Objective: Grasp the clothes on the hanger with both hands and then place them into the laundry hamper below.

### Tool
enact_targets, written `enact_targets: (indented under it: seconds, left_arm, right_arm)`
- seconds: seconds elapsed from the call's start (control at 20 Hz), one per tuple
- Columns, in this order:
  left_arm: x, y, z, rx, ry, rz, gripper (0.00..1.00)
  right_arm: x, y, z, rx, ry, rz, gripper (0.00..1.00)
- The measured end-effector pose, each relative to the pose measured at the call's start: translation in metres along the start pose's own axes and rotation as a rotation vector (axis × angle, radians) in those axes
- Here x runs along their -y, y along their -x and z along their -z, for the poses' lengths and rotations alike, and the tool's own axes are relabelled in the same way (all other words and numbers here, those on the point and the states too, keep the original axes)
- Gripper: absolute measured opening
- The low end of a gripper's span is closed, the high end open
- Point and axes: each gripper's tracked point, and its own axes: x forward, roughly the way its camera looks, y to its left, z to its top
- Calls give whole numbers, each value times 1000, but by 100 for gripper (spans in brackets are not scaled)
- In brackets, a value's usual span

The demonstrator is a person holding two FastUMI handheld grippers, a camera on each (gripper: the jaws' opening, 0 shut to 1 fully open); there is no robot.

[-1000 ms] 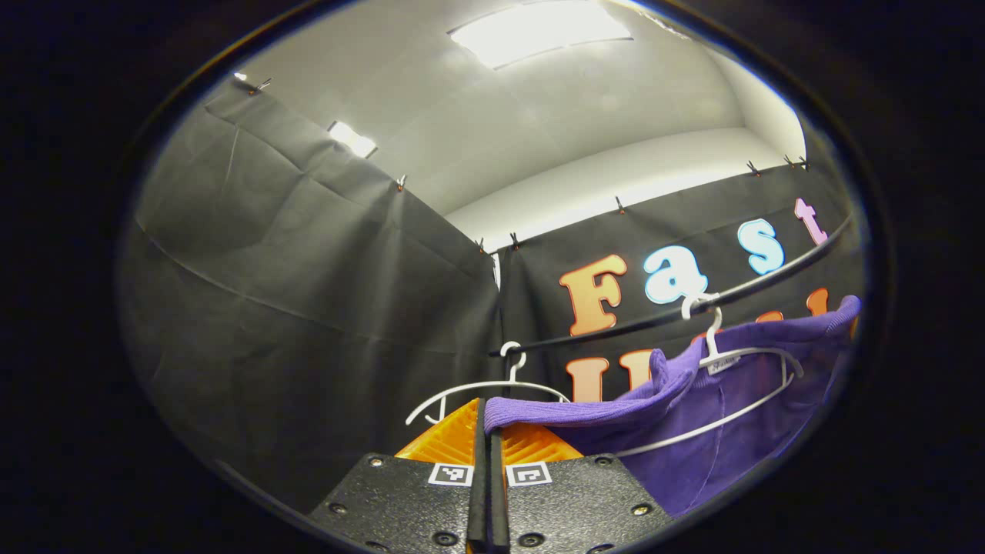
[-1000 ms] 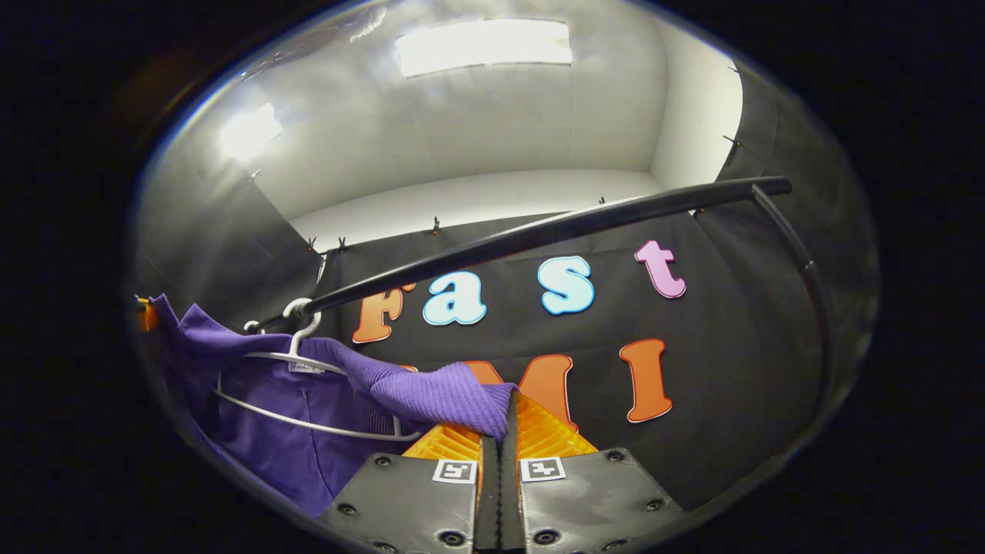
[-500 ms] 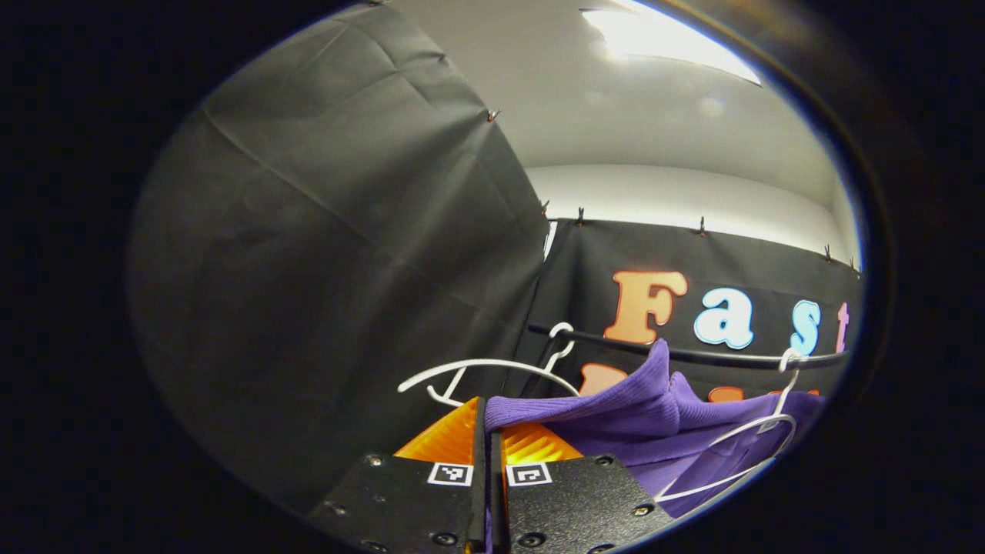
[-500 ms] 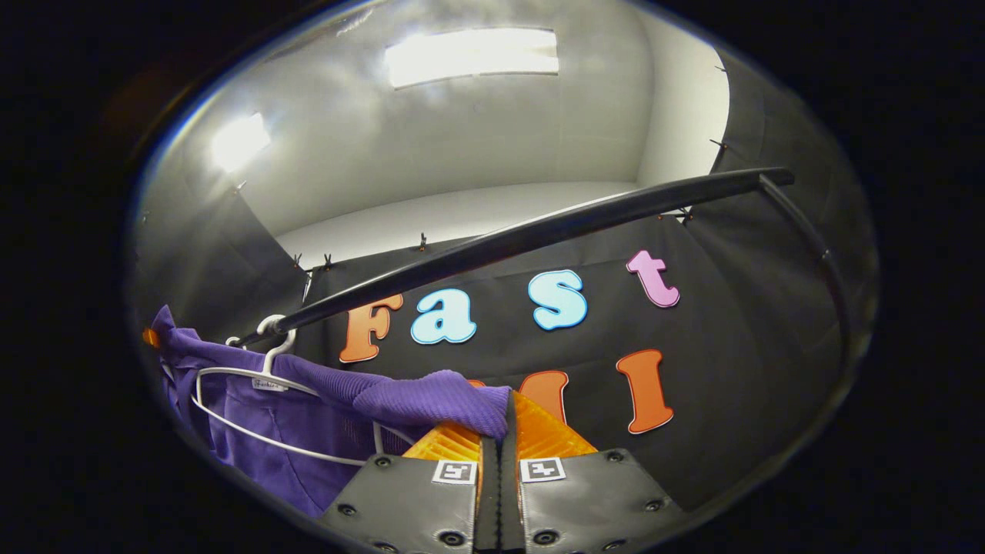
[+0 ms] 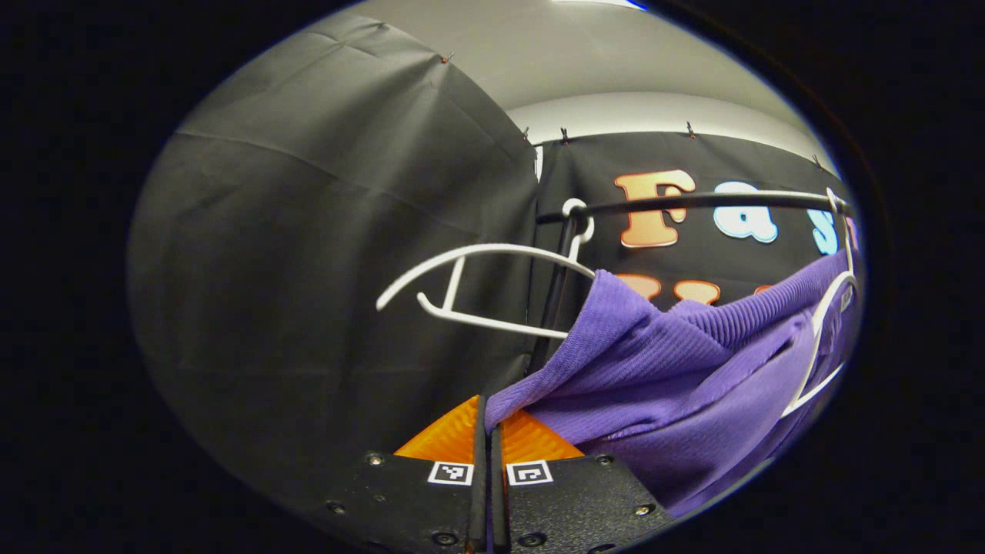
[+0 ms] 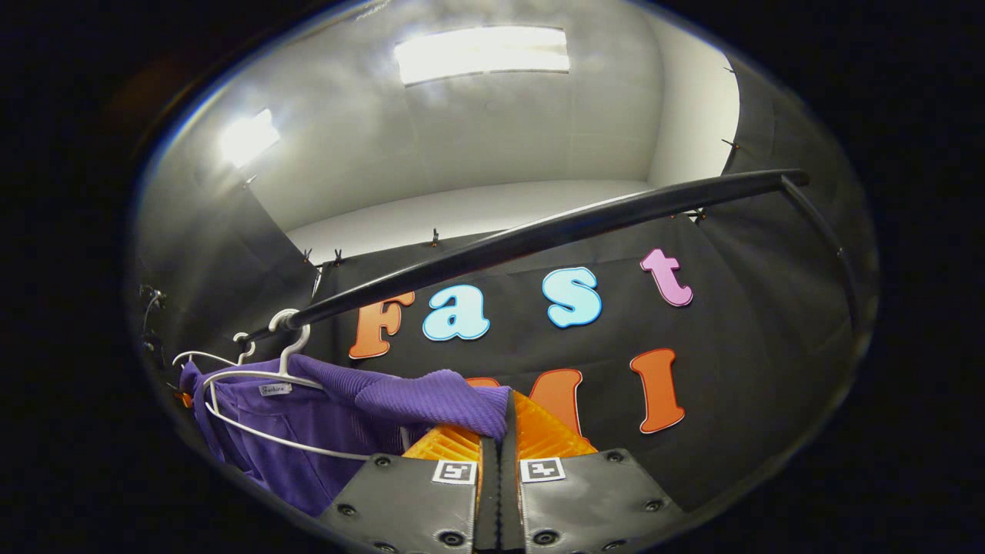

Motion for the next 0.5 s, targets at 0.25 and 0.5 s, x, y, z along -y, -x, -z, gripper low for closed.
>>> enact_targets:
  seconds: [0.25, 0.5]
  left_arm:
    - [26, -11, 52, -81, -77, 65, 3]
    - [59, -20, 106, -204, -85, 145, 3]
  right_arm:
    - [0, -1, 1, -8, 0, 5, 7]
    - [-6, 0, -2, 2, 9, -7, 7]
